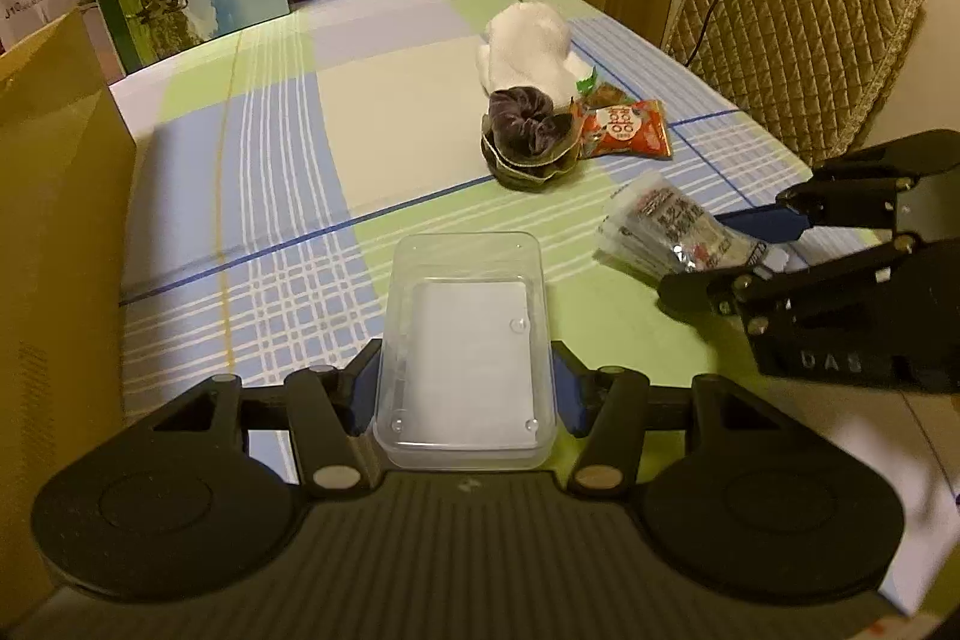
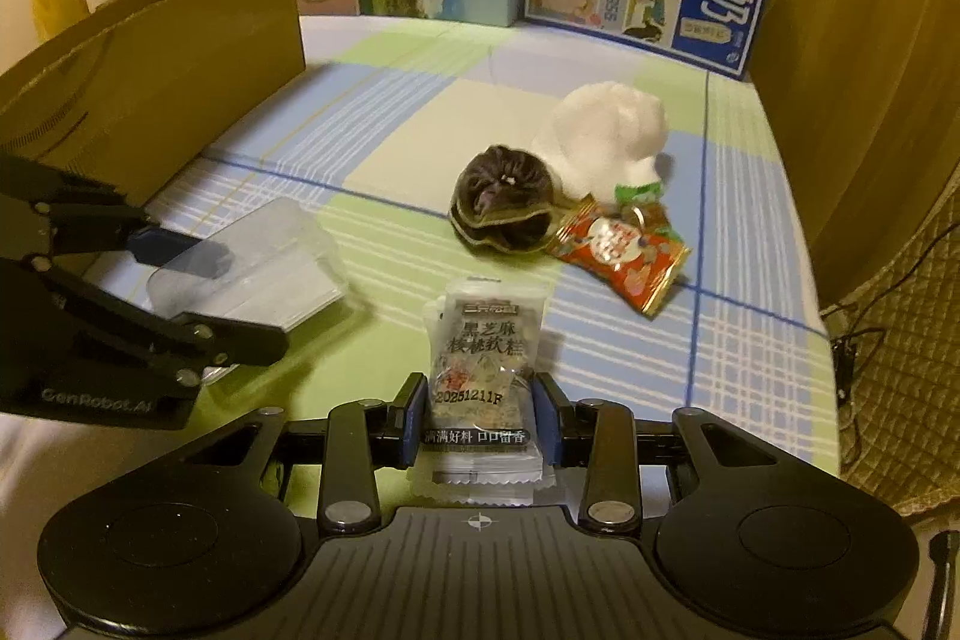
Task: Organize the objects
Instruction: 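Lift and carry the container and snack packet toward the cardboard box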
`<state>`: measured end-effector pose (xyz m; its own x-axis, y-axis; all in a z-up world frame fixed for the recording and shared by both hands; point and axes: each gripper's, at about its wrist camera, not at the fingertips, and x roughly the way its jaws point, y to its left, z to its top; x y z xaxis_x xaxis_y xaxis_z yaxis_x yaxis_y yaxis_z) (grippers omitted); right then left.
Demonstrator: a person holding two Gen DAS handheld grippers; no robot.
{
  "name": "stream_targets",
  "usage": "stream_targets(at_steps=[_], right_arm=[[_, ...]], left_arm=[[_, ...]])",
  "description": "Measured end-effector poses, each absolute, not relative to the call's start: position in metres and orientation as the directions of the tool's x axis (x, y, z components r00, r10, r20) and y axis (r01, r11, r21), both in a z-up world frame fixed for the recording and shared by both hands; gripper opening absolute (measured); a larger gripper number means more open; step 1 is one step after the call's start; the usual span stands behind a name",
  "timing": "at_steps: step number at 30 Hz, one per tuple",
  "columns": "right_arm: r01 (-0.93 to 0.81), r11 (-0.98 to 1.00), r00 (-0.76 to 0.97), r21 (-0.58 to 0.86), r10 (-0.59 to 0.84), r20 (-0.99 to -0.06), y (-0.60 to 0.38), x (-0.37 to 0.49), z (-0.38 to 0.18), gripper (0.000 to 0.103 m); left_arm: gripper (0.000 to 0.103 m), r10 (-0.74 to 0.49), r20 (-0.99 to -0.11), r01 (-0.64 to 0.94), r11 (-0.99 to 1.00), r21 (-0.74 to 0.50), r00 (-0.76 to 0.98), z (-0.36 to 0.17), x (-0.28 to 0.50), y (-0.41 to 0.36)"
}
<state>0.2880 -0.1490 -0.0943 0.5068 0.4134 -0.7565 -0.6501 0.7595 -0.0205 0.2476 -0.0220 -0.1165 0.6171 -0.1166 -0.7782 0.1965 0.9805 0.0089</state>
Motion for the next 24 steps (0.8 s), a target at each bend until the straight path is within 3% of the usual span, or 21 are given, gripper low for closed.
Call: stream_targets(at_steps=[12, 24], right_arm=[[-0.624, 0.780, 0.565, -0.047, 0.409, -0.717, -0.145, 0.259, -0.014, 0.034], [-0.572, 0.817, 0.603, 0.067, 0.475, -0.641, -0.130, 0.185, 0.063, 0.034]], left_arm=[[0.051, -0.116, -0.730, 0.158, 0.987, -0.011, 0.673, -0.048, 0.210, -0.014], [0.051, -0.082, -0.683, 0.110, 0.994, -0.002, 0.726, 0.023, 0.145, 0.017]])
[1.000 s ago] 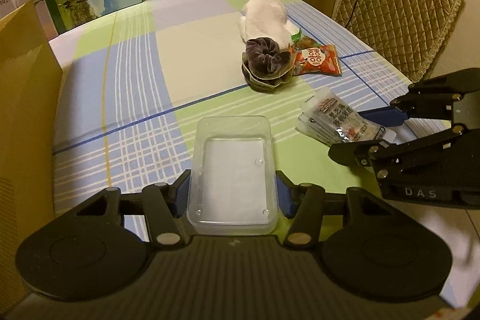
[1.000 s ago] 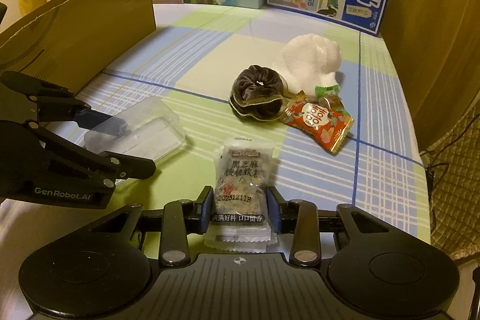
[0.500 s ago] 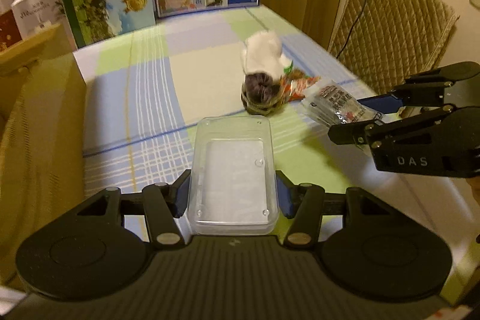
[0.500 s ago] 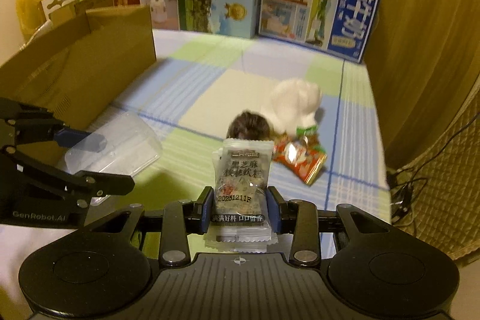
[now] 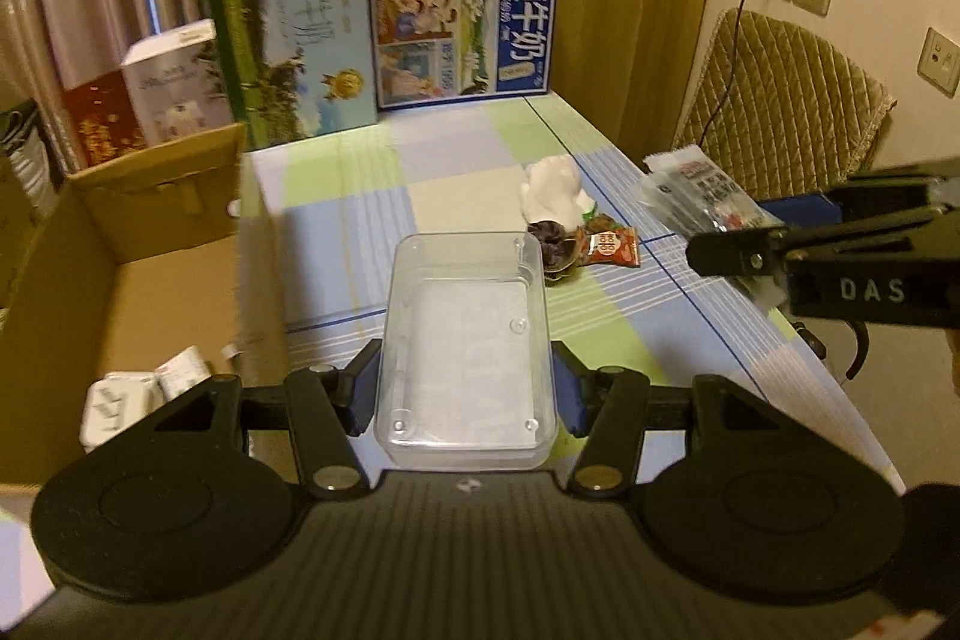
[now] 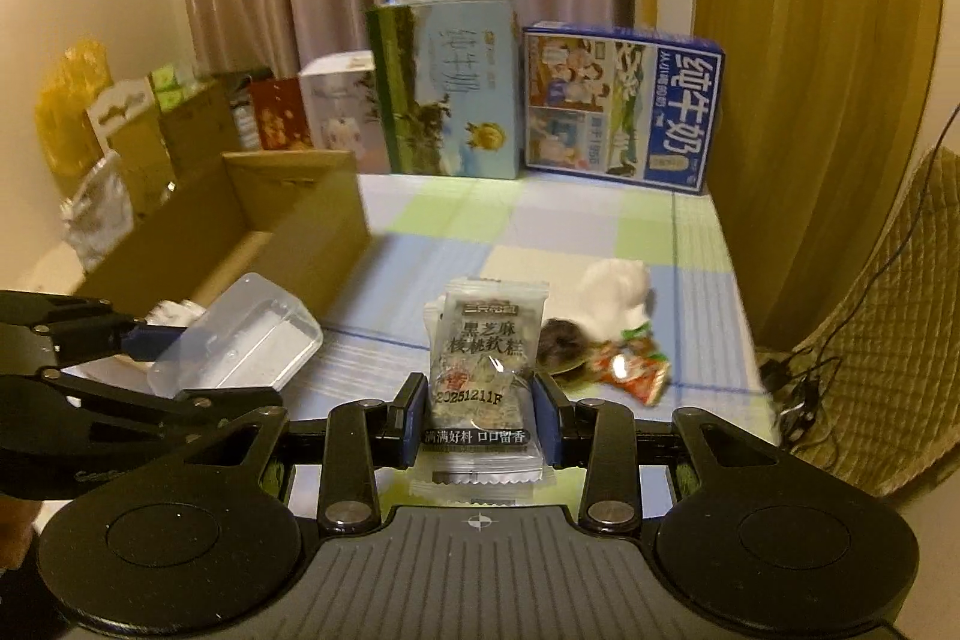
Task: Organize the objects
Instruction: 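Lift and carry the container and snack packet toward the cardboard box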
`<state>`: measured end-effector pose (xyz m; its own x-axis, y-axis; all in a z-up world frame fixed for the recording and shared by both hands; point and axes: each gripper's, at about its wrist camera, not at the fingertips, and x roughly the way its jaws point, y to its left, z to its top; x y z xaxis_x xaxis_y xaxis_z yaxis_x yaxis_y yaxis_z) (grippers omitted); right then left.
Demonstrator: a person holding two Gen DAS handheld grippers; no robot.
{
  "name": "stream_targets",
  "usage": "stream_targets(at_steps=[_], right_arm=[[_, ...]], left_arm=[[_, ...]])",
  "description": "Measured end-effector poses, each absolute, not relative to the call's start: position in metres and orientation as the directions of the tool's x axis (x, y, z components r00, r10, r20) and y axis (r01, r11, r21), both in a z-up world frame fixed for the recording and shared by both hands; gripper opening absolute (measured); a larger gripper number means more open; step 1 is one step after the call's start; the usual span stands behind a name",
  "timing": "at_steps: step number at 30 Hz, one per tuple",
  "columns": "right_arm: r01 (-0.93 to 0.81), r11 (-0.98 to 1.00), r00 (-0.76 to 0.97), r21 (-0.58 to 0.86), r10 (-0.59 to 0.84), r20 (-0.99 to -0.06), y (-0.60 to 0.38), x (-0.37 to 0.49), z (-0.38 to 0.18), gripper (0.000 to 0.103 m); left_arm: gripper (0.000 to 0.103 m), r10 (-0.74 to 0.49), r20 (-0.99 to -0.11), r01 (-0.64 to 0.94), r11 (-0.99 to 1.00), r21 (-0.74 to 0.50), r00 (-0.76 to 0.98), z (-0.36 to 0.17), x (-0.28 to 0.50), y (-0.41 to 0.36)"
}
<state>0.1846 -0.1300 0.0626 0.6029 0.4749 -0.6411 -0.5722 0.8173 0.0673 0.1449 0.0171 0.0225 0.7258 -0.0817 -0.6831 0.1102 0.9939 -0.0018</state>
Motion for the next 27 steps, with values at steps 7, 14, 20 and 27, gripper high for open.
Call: stream_targets(at_steps=[7, 14, 20, 27], right_arm=[[-0.598, 0.796, 0.583, 0.089, 0.508, -0.634, -0.104, 0.135, 0.071, 0.034], [-0.624, 0.770, 0.550, 0.129, 0.551, -0.628, -0.073, 0.104, 0.070, 0.034], [-0.662, 0.738, 0.520, 0.130, 0.578, -0.629, -0.044, 0.091, 0.069, 0.034], [-0.689, 0.714, 0.506, 0.120, 0.593, -0.626, -0.023, 0.086, 0.071, 0.034]], left_arm=[[0.051, -0.051, -0.674, 0.071, 0.997, 0.002, 0.737, 0.041, 0.099, 0.044], [0.051, -0.011, -0.678, 0.015, 1.000, 0.000, 0.735, 0.047, 0.066, 0.075], [0.051, 0.025, -0.678, -0.033, 0.999, 0.001, 0.735, 0.052, 0.048, 0.102], [0.051, 0.051, -0.673, -0.077, 0.997, -0.009, 0.738, 0.055, 0.037, 0.126]])
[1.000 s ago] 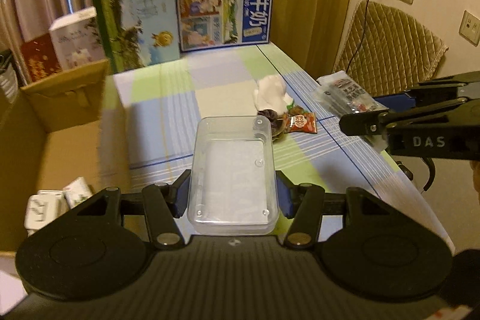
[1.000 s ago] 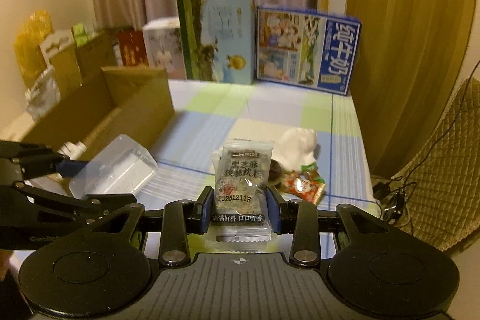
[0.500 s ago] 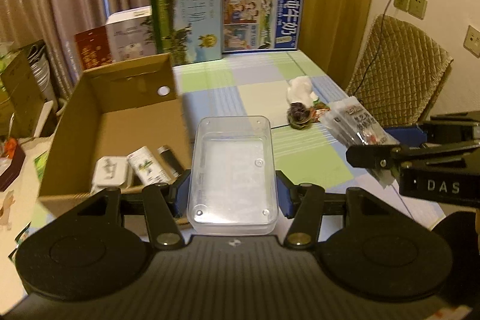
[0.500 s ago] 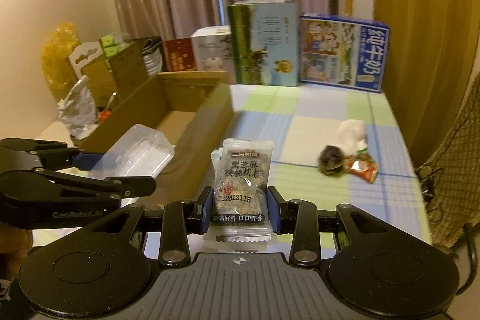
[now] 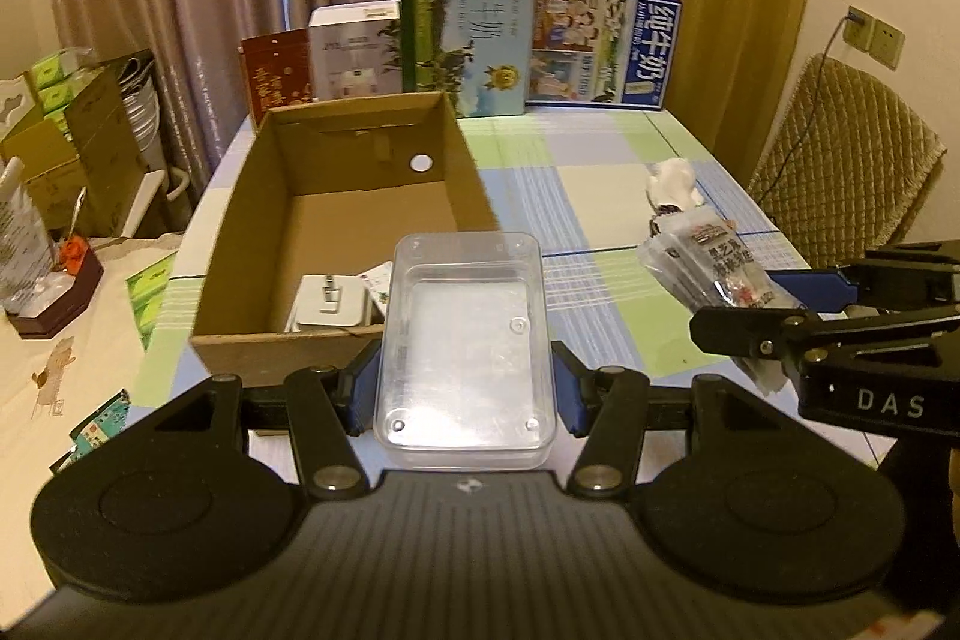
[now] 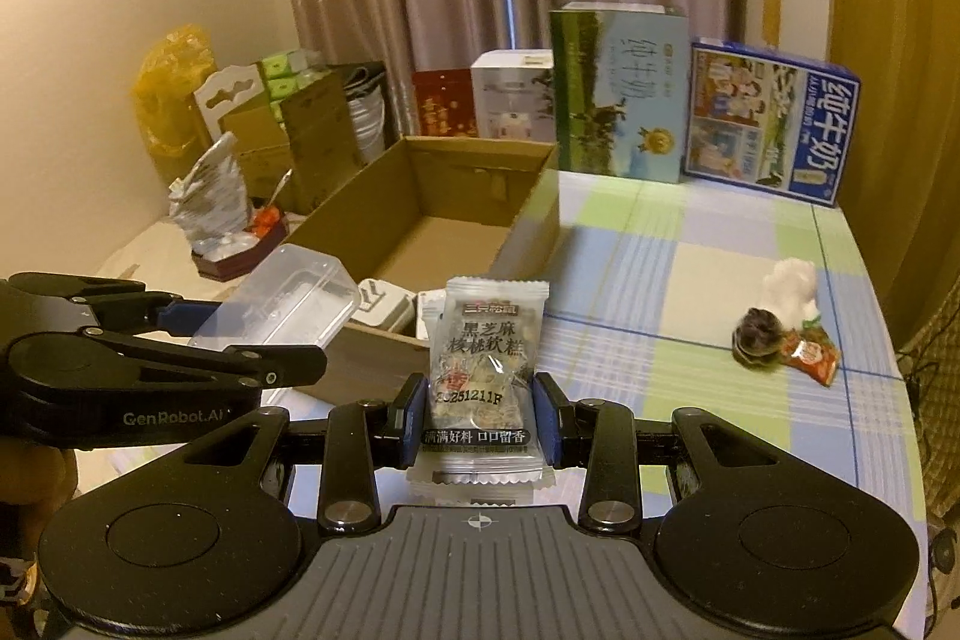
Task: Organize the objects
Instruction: 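Lift and carry the container and snack packet toward the cardboard box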
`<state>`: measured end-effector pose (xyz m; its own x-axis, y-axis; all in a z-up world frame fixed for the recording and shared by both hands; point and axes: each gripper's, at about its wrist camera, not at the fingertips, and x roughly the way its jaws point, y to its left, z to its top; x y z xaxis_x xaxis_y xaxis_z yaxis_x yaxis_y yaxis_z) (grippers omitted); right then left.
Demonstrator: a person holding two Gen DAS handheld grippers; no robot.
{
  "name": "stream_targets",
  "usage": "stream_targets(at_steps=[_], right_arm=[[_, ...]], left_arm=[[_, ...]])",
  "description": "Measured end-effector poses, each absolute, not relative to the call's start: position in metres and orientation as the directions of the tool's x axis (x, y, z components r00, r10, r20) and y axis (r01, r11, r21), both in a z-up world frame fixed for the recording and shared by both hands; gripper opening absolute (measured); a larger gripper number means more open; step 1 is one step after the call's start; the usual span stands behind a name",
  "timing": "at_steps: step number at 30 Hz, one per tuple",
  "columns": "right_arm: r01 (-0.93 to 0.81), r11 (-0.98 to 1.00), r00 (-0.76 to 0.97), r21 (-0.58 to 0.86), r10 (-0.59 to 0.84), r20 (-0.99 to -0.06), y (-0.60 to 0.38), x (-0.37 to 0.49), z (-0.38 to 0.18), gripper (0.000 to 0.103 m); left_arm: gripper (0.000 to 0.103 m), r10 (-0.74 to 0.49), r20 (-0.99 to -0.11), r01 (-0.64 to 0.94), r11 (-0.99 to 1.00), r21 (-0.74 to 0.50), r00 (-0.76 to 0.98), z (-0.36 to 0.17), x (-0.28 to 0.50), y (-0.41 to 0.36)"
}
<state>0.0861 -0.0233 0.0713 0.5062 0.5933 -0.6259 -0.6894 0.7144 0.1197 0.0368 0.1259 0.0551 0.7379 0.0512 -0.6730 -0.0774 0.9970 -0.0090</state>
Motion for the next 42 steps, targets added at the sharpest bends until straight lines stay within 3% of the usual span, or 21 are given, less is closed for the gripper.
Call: stream_targets(at_steps=[42], right_arm=[[-0.721, 0.682, 0.479, 0.120, 0.616, -0.625, 0.013, 0.089, 0.070, 0.034]], left_arm=[[0.051, 0.089, -0.681, -0.130, 0.992, -0.009, 0.727, 0.054, 0.038, 0.161]])
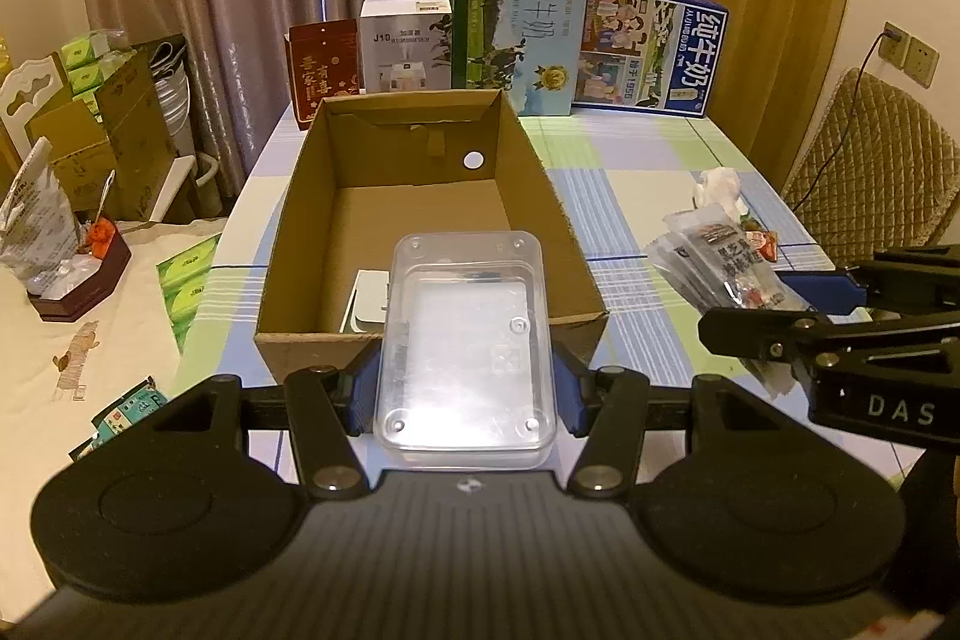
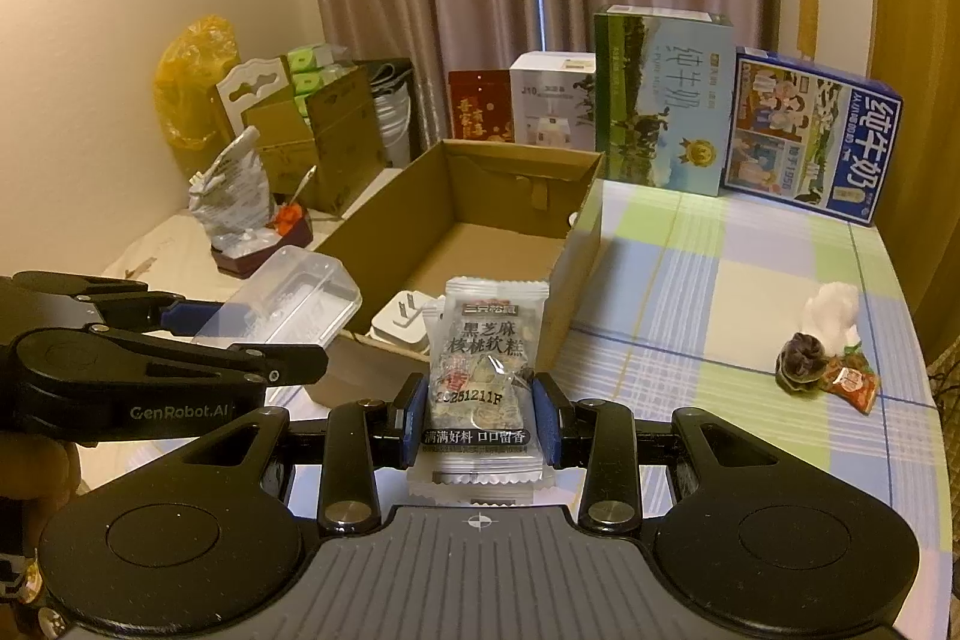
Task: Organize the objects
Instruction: 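Lift and carry the container and snack packet toward the cardboard box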
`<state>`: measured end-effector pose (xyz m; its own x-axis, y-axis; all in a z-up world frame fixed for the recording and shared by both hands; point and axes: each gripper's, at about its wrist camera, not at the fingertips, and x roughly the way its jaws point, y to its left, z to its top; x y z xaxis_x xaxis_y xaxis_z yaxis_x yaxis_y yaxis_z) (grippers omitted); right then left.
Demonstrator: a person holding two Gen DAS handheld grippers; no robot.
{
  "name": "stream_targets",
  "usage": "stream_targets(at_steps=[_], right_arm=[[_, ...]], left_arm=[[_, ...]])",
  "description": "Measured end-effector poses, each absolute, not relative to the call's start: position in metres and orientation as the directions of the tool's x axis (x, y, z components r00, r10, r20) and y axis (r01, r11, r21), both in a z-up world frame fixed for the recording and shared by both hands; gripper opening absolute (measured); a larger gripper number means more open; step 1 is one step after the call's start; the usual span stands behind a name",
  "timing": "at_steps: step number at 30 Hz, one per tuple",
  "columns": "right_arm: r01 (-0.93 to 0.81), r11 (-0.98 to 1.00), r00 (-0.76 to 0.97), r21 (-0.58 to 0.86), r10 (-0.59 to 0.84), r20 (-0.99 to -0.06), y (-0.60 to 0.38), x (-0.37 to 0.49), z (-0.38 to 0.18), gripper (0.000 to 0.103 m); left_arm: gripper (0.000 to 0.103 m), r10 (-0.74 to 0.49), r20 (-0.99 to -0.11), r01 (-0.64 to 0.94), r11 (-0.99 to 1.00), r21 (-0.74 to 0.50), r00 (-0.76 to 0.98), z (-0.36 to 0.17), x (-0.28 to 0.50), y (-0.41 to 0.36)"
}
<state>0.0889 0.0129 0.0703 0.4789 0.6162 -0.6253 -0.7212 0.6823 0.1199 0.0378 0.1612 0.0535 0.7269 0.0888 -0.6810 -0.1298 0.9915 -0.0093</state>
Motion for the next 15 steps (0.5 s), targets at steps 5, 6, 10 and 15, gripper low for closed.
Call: stream_targets(at_steps=[5, 6, 10, 15], right_arm=[[-0.731, 0.674, 0.475, 0.110, 0.617, -0.627, 0.022, 0.095, 0.069, 0.034], [-0.732, 0.672, 0.473, 0.111, 0.619, -0.628, 0.025, 0.097, 0.068, 0.034], [-0.737, 0.666, 0.469, 0.112, 0.624, -0.625, 0.034, 0.103, 0.069, 0.034], [-0.740, 0.662, 0.462, 0.118, 0.629, -0.626, 0.046, 0.112, 0.068, 0.034]], left_arm=[[0.051, 0.093, -0.683, -0.130, 0.992, -0.003, 0.724, 0.054, 0.045, 0.169], [0.051, 0.097, -0.683, -0.130, 0.992, 0.003, 0.724, 0.055, 0.047, 0.171], [0.051, 0.103, -0.684, -0.130, 0.991, 0.012, 0.722, 0.056, 0.054, 0.179], [0.051, 0.112, -0.688, -0.129, 0.991, 0.026, 0.717, 0.055, 0.064, 0.187]])
